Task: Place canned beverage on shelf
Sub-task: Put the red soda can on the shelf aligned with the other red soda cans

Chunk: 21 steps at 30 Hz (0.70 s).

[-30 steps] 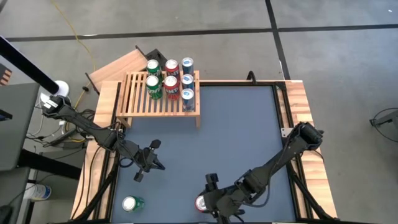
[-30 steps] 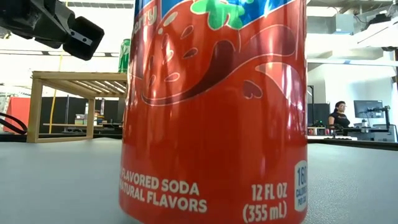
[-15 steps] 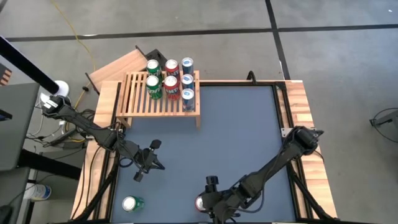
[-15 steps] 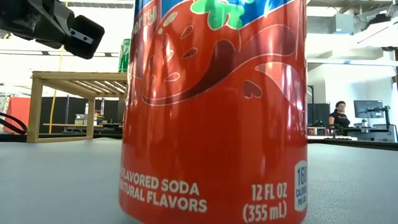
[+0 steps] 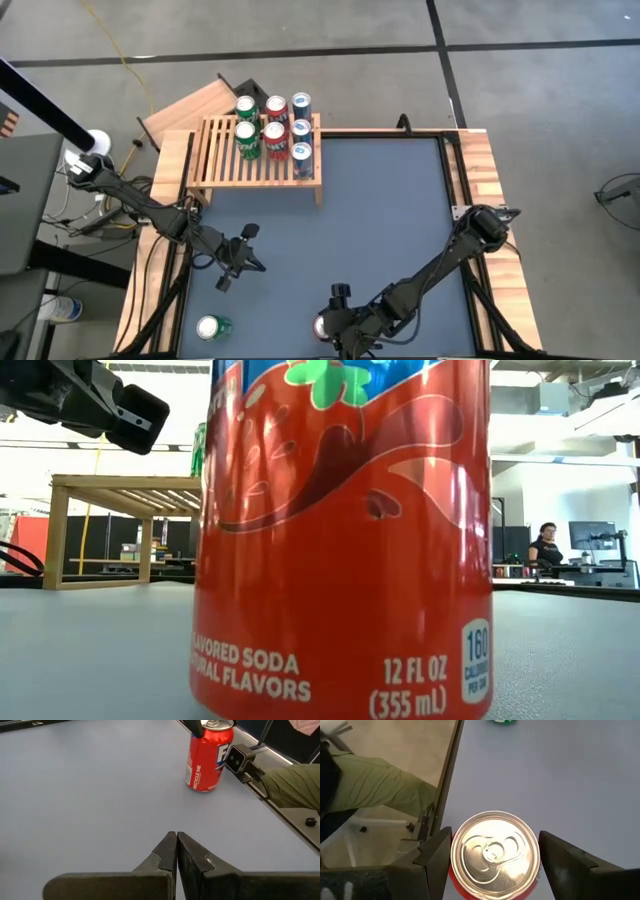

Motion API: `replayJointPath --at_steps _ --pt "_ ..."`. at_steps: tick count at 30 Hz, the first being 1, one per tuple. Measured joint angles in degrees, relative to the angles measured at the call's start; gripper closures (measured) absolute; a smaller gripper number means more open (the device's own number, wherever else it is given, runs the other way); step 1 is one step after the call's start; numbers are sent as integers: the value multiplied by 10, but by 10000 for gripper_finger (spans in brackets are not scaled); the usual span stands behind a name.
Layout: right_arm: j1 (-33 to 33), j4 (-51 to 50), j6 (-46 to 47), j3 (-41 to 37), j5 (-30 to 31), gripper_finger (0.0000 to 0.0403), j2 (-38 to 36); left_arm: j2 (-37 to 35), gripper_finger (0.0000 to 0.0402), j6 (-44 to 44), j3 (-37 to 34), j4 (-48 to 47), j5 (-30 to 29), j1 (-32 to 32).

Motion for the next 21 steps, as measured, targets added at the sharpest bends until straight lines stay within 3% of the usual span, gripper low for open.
replayJointPath --at_steps 12,21 --pt "-1 -23 -11 0 -6 135 1 0 401 -9 0 2 0 0" --pt "-3 -2 -96 16 -7 185 0 0 401 -10 0 1 -1 0"
